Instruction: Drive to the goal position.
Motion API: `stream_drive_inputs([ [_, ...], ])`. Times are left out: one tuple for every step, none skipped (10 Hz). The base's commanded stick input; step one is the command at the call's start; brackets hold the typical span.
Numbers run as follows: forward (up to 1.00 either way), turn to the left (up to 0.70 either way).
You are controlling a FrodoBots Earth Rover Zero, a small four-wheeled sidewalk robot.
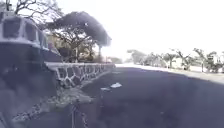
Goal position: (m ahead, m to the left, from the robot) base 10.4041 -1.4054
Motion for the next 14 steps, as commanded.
stream_drive_inputs([
  [1.00, 0.00],
  [1.00, 0.00],
  [1.00, 0.00],
  [1.00, 0.00],
  [1.00, 0.00],
  [1.00, -0.27],
  [1.00, -0.27],
  [1.00, -0.25],
  [1.00, -0.14],
  [1.00, -0.03],
  [1.00, 0.00],
  [1.00, 0.00],
  [1.00, 0.00],
  [1.00, 0.00],
])
